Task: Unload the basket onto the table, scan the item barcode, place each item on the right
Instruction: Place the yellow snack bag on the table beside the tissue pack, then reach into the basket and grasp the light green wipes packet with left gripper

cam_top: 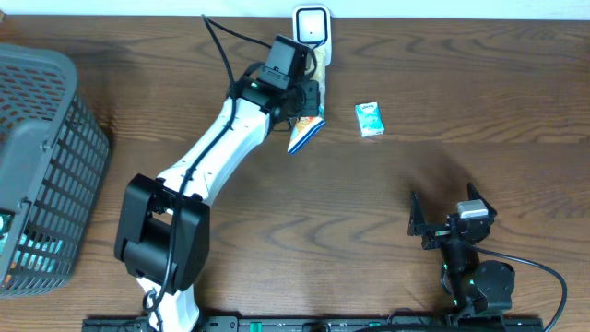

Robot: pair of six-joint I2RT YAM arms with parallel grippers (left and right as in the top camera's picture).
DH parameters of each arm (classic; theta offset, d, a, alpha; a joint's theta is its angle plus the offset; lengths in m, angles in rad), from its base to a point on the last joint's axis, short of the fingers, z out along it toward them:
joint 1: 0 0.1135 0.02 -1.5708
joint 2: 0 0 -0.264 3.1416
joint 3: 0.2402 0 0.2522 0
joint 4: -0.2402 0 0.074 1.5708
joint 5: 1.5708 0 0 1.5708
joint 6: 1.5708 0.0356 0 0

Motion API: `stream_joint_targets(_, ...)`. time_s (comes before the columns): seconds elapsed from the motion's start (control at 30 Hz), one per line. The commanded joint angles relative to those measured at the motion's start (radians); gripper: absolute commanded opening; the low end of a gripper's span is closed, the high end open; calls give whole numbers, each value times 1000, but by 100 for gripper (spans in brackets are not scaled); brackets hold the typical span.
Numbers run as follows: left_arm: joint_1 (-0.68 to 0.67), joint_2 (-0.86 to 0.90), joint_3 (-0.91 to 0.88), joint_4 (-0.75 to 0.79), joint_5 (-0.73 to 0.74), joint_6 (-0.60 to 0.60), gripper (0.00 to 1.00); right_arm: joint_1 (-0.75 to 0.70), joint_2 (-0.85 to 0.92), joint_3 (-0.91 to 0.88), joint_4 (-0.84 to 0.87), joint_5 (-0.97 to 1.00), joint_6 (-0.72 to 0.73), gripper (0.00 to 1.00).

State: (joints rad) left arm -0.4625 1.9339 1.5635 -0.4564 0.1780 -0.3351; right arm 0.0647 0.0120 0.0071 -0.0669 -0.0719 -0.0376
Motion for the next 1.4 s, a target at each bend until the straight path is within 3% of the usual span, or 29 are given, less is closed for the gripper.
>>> stream_joint_targets(0.0, -33, -15, 6, 30, -30, 20, 38, -5, -5, -2, -4, -2, -8, 99)
stream_joint_targets(0.03, -39, -15, 6, 30, -30, 20, 51, -5, -5, -2, -4, -2, -8, 99)
stream_joint_targets(0.23, -47, -27, 6, 5, -30, 20, 52, -5, -5, -2, -4, -2, -8, 99)
stream_joint_targets(0.5, -8, -236, 6, -2, -42, 28, 52, -5, -5, -2, -4, -2, -8, 99)
stream_joint_targets(0.63, 88, -421, 6, -36, -219, 28, 52, -5, -5, -2, -4, -2, -8, 99)
stream_joint_targets(0.73, 221, -556, 6, -77, -440, 28, 66, -5, -5, -2, -4, -2, -8, 99)
stream_joint_targets(0.9, 553, -659, 6, -169, -753, 28, 69, -5, -5, -2, -4, -2, -8, 99)
stream_joint_targets(1.1, 966, -581, 3, -376, -769, 19, 70, -5, -5, -2, -4, -2, -8, 99)
stream_joint_targets(1.17, 1043, -544, 0, -435, -769, -14, 76, -5, -5, -2, -4, -2, -8, 99)
stream_joint_targets(1.27, 1166, -459, -11, -510, -760, -178, 80, -5, -5, -2, -4, -2, -8, 99)
stream_joint_targets(1.37, 1249, -355, -11, -578, -709, -205, 80, -5, -5, -2, -4, -2, -8, 99)
